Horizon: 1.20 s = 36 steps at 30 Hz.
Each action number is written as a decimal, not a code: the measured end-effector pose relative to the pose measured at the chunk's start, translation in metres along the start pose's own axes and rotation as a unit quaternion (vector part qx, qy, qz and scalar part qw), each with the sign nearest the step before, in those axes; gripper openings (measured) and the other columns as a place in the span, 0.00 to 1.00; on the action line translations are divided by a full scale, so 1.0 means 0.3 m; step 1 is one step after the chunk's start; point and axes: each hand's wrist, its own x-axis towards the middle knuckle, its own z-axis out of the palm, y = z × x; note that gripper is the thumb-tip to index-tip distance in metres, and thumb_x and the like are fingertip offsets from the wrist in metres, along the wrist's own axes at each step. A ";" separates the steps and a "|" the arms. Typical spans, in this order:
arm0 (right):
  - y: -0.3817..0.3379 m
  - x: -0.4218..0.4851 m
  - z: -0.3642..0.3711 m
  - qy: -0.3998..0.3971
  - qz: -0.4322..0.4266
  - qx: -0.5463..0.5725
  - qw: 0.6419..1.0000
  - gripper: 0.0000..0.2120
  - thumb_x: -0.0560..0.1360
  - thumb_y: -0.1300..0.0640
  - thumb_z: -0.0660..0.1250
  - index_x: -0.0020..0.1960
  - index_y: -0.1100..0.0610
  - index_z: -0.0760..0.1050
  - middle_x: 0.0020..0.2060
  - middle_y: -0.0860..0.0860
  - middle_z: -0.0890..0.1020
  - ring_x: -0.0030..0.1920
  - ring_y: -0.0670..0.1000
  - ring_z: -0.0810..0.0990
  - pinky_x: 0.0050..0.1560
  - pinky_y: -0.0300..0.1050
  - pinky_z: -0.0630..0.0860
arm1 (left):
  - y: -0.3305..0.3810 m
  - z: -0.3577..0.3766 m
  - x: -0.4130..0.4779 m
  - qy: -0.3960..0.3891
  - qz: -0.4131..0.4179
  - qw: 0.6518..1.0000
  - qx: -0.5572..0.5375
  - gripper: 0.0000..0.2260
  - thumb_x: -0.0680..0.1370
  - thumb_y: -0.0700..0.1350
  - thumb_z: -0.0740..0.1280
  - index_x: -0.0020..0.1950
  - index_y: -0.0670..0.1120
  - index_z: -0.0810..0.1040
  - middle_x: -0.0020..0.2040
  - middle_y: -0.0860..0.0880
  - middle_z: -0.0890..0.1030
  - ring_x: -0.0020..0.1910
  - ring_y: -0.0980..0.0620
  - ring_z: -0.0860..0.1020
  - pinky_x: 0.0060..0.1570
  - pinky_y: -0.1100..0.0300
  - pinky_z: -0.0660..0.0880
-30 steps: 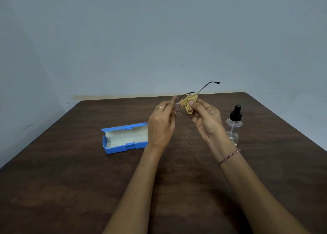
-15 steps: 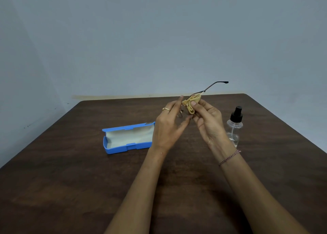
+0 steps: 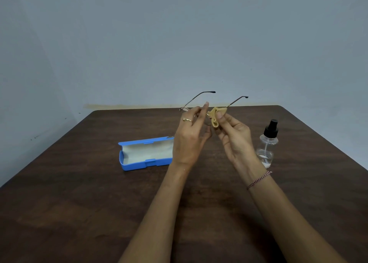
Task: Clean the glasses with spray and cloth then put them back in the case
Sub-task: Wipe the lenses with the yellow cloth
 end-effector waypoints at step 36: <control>-0.098 0.031 -0.023 0.041 -0.072 0.072 0.994 0.05 0.73 0.65 0.65 0.49 0.62 0.77 0.39 0.52 0.85 0.44 0.47 0.84 0.44 0.34 0.78 | 0.024 -0.021 0.016 0.032 0.053 0.997 -0.036 0.23 0.71 0.37 0.70 0.65 0.35 0.72 0.53 0.50 0.73 0.51 0.51 0.76 0.57 0.60 0.75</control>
